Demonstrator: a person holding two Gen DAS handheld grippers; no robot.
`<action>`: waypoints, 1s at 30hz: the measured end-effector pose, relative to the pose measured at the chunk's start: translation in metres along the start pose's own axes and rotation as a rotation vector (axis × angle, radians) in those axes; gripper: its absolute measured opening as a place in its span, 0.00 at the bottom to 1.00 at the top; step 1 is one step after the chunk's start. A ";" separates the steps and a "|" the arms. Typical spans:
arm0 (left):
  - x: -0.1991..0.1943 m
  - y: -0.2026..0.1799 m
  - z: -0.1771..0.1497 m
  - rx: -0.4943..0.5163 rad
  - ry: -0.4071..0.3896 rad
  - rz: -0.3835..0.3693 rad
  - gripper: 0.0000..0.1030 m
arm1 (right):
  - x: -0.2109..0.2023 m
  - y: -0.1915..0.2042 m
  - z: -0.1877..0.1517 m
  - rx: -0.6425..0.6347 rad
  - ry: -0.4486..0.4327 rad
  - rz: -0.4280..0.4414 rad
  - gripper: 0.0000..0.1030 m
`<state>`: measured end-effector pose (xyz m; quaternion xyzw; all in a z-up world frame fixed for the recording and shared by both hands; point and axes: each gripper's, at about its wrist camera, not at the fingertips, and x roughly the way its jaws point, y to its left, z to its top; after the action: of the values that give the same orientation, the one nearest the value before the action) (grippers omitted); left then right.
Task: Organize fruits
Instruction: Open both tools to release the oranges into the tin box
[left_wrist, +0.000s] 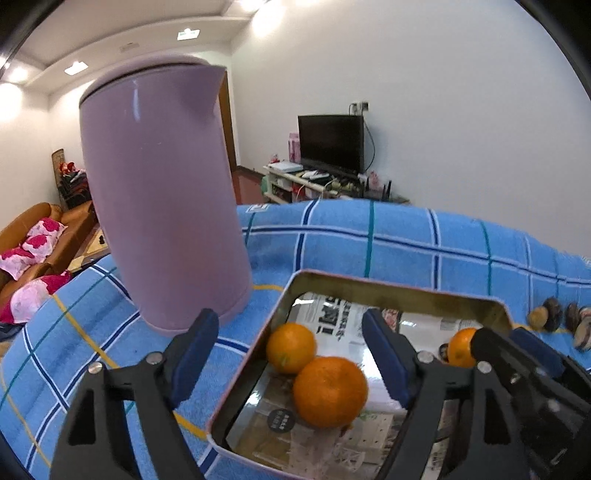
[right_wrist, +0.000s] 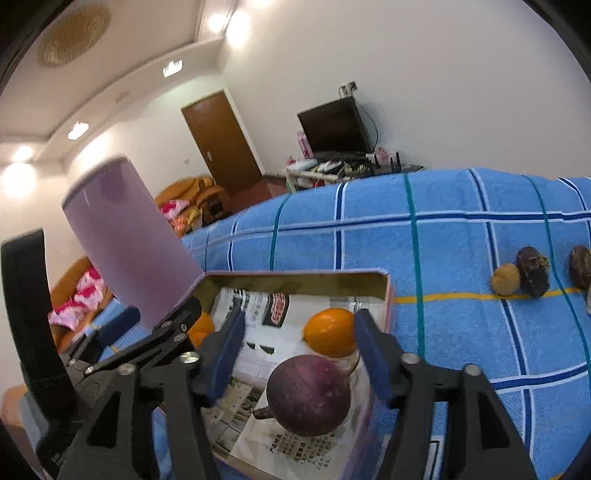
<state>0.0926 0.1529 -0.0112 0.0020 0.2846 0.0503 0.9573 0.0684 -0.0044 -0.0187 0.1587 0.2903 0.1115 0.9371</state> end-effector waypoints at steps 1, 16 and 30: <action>-0.001 0.000 0.000 -0.003 -0.004 0.000 0.93 | -0.005 -0.002 0.001 0.012 -0.027 0.004 0.67; -0.029 0.005 0.004 -0.060 -0.144 -0.030 1.00 | -0.057 -0.002 0.007 -0.072 -0.322 -0.392 0.75; -0.041 -0.020 -0.007 0.005 -0.204 -0.024 1.00 | -0.064 -0.003 0.001 -0.125 -0.338 -0.468 0.77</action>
<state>0.0566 0.1287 0.0043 0.0063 0.1858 0.0375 0.9819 0.0181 -0.0262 0.0135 0.0456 0.1514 -0.1179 0.9804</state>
